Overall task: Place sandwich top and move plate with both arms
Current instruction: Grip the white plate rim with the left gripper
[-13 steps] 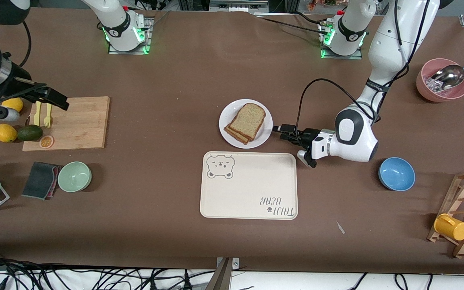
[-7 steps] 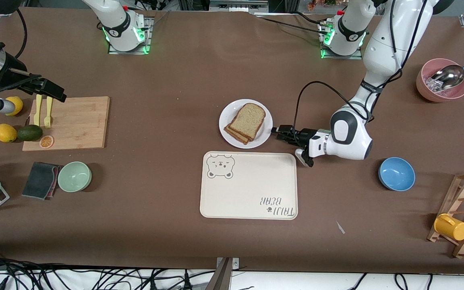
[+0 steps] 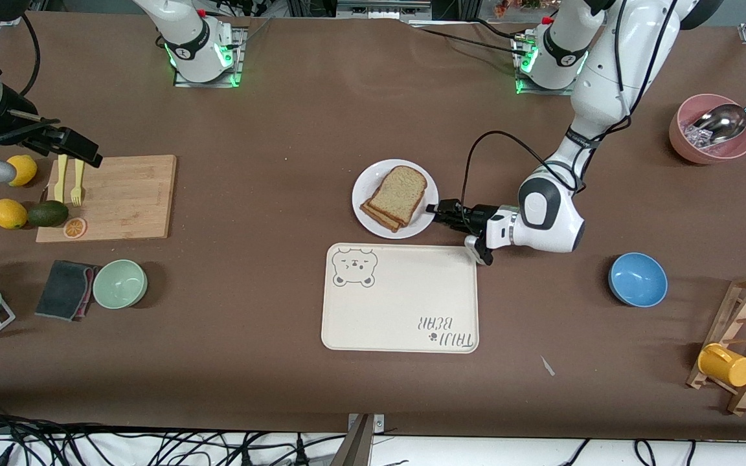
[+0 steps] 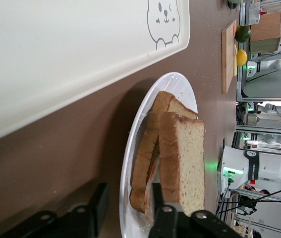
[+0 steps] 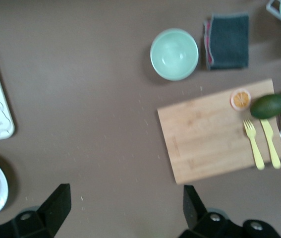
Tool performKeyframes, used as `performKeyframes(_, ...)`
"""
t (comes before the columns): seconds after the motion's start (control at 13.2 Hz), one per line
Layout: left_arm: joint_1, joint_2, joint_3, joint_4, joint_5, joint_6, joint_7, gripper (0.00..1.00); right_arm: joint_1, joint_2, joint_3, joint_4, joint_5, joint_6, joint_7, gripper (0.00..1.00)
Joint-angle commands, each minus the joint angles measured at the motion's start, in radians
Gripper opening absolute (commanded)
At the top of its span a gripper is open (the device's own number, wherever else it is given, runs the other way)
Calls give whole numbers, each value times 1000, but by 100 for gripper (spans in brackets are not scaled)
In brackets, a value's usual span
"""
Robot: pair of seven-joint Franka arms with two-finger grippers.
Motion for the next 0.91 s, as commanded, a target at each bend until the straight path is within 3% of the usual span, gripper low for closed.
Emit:
performKeyframes(0.0, -5, -4, 1, -21, -37, 9, 45, 22, -11, 25, 17, -1, 13, 71, -10, 100)
performKeyframes(0.38, -38, -3, 3, -34, -34, 50, 41, 20, -12, 36, 16, 37, 19, 60, -47, 100)
performKeyframes(0.68, -40, -3, 3, -34, -31, 52, 41, 0, -5, 36, 23, 37, 18, 46, -48, 100)
performKeyframes(0.83, -40, -4, 3, -34, -31, 52, 40, 0, 0, 38, 25, 37, 19, 46, -48, 100)
